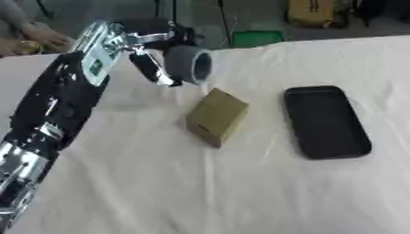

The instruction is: Pick up objects on the table and place them in the box.

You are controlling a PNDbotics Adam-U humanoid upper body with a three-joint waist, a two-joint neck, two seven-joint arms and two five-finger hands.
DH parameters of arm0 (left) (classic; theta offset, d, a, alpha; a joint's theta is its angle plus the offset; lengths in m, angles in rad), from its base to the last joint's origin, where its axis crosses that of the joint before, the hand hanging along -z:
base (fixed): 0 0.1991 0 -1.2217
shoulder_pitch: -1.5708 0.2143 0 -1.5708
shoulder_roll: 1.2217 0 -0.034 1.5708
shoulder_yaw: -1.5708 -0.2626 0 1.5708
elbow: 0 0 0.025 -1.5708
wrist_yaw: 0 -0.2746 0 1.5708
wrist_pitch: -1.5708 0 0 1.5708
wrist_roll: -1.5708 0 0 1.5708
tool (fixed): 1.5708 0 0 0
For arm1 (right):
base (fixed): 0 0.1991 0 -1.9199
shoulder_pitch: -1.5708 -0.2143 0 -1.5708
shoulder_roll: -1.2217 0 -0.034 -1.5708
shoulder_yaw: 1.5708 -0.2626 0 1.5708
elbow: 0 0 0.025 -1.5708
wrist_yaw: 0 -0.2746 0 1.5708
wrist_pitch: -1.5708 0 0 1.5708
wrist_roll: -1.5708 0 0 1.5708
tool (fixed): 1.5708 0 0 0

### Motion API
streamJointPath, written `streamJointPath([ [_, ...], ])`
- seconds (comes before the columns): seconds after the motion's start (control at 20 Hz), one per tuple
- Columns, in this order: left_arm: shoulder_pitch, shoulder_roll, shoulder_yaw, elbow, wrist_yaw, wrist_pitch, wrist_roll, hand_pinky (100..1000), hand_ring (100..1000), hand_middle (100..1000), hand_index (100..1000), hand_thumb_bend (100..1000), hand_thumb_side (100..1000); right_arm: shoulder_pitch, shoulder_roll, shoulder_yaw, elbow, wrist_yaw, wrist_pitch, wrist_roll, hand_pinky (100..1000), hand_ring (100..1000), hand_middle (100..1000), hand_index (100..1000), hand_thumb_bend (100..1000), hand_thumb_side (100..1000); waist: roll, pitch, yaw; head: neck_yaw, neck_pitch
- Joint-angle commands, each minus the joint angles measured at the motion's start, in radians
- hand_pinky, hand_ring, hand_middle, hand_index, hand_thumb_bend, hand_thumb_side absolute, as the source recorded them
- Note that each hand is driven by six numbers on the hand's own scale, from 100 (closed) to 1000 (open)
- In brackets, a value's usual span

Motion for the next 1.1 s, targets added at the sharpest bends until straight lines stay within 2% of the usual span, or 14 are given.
streamJointPath([
  [0.05, -0.046, -0.027, -0.019, -0.036, 0.094, 0.002, -0.044, 659, 444, 456, 584, 100, 245, -0.006, -0.019, -0.007, -0.023, -0.01, -0.002, 0.004, 649, 523, 766, 826, 100, 533, -0.004, -0.023, -0.006, 0.005, -0.002],
  [0.35, -0.074, -0.123, -0.059, 0.005, 0.155, 0.052, -0.021, 658, 448, 460, 591, 100, 256, -0.012, -0.019, -0.002, -0.023, -0.017, 0.0, 0.008, 649, 523, 766, 825, 100, 533, -0.002, -0.025, -0.031, 0.016, -0.009],
  [0.4, -0.072, -0.151, -0.065, 0.022, 0.169, 0.06, -0.007, 655, 447, 459, 587, 100, 432, -0.014, -0.019, -0.001, -0.023, -0.019, 0.0, 0.009, 649, 523, 766, 824, 100, 533, -0.002, -0.024, -0.039, 0.019, -0.011],
  [0.45, -0.071, -0.174, -0.073, 0.043, 0.183, 0.068, 0.008, 655, 447, 459, 587, 100, 432, -0.016, -0.019, -0.001, -0.023, -0.02, 0.0, 0.01, 649, 523, 766, 824, 100, 533, -0.002, -0.023, -0.044, 0.021, -0.012],
  [0.5, -0.071, -0.194, -0.079, 0.062, 0.195, 0.073, 0.023, 655, 450, 461, 587, 100, 520, -0.018, -0.019, 0.0, -0.023, -0.021, 0.0, 0.01, 649, 523, 766, 824, 100, 533, -0.002, -0.022, -0.05, 0.024, -0.013],
  [0.55, -0.071, -0.213, -0.085, 0.082, 0.206, 0.078, 0.04, 655, 450, 461, 587, 100, 520, -0.02, -0.018, 0.002, -0.023, -0.023, -0.001, 0.012, 649, 523, 766, 824, 100, 533, -0.002, -0.021, -0.055, 0.027, -0.015],
  [0.6, -0.069, -0.232, -0.09, 0.101, 0.215, 0.083, 0.055, 655, 455, 465, 588, 100, 583, -0.023, -0.018, 0.003, -0.023, -0.024, -0.001, 0.014, 649, 523, 766, 824, 100, 533, -0.003, -0.018, -0.063, 0.03, -0.016],
  [0.75, -0.07, -0.271, -0.099, 0.152, 0.226, 0.085, 0.095, 655, 454, 463, 586, 100, 587, -0.026, -0.017, 0.005, -0.023, -0.026, -0.004, 0.018, 649, 523, 766, 824, 100, 533, -0.003, -0.014, -0.077, 0.035, -0.019],
  [0.8, -0.07, -0.284, -0.103, 0.164, 0.226, 0.081, 0.105, 661, 464, 474, 596, 100, 615, -0.028, -0.017, 0.006, -0.023, -0.027, -0.005, 0.019, 649, 524, 767, 823, 100, 532, -0.003, -0.012, -0.084, 0.038, -0.021],
  [1.1, -0.063, -0.336, -0.118, 0.219, 0.192, 0.017, 0.193, 669, 492, 504, 624, 100, 598, -0.043, -0.012, 0.013, -0.023, -0.034, -0.005, 0.028, 650, 524, 767, 823, 100, 534, 0.0, -0.003, -0.118, 0.048, -0.03],
])
